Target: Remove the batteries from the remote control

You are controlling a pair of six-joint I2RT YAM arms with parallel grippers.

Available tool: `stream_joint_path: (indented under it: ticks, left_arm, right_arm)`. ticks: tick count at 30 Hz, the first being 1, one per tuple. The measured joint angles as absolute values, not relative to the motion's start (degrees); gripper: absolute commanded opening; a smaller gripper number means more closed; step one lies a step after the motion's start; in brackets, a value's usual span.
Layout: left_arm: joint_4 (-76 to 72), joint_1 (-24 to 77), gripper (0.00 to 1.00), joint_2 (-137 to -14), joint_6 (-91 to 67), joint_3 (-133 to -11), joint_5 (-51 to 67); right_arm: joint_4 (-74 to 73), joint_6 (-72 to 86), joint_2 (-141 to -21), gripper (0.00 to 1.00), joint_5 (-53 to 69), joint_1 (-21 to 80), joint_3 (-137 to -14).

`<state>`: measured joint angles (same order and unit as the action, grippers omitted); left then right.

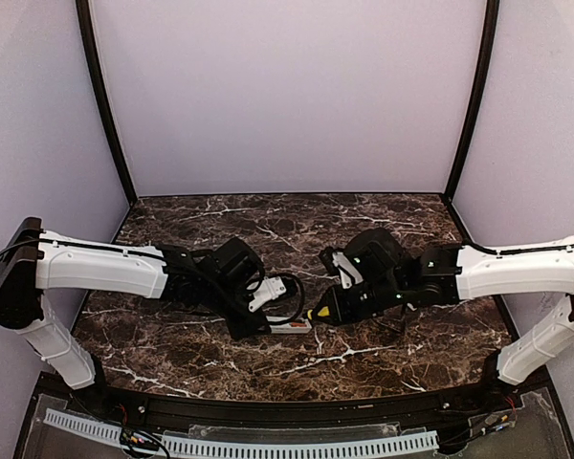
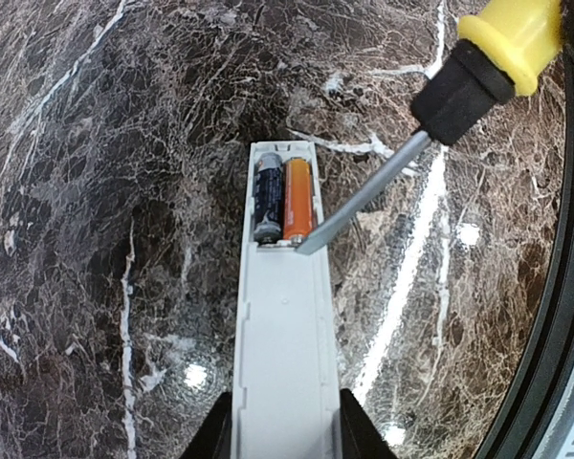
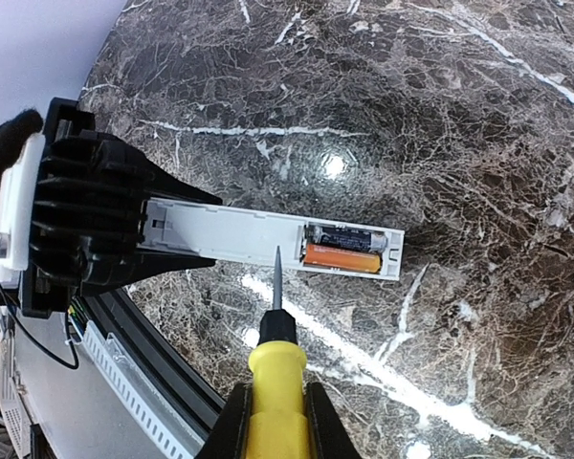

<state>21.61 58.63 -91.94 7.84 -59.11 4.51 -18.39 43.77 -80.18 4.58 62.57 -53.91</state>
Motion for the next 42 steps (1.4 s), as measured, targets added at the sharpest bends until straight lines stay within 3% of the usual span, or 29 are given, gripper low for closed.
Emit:
stream_joint_path:
  ticks: [42]
  left_arm:
    - [22.33,59.16,0.0,-92.25,8.45,-59.66,3.2]
  right_arm:
    - [-25.78,42.37,-86.37,0.0,-2.7,66.02,-60.53]
